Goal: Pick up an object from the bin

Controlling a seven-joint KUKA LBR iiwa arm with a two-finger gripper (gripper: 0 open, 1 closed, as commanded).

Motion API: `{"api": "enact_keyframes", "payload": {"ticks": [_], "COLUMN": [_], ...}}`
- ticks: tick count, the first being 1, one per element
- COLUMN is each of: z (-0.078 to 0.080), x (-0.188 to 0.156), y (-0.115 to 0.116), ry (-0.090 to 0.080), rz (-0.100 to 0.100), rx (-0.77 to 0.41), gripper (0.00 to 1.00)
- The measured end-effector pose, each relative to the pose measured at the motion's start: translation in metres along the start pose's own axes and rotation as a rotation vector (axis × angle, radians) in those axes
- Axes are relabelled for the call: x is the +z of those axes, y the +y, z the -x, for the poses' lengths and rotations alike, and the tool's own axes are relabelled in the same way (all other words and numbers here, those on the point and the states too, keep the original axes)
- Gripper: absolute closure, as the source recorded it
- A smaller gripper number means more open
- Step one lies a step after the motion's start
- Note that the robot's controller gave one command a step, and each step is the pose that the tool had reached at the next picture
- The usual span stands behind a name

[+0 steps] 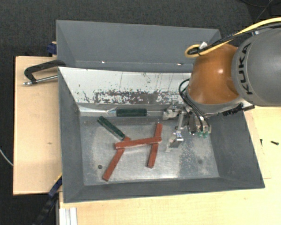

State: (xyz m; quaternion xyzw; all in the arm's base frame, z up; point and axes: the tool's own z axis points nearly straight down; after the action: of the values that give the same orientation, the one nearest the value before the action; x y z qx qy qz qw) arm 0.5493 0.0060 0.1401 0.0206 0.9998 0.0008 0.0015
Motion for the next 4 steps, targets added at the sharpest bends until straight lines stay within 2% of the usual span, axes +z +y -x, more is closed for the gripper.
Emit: {"api": "enact_keyframes", "payload": {"ticks": [1, 2, 3, 4], "z": [0.024, -0.006, 0.020, 0.020], "x": [0.028, 0.058, 0.063, 0.063], "y": [0.001, 0.024, 0.062, 0.062], "ry": [-0.001, 0.000, 0.012, 0.011], "rz": [0.000, -0.001, -0.003, -0.003], "rx": [0.075, -0.249, -0.193, -0.193], "gripper": [0.00, 0.00, 1.00, 1.00]}}
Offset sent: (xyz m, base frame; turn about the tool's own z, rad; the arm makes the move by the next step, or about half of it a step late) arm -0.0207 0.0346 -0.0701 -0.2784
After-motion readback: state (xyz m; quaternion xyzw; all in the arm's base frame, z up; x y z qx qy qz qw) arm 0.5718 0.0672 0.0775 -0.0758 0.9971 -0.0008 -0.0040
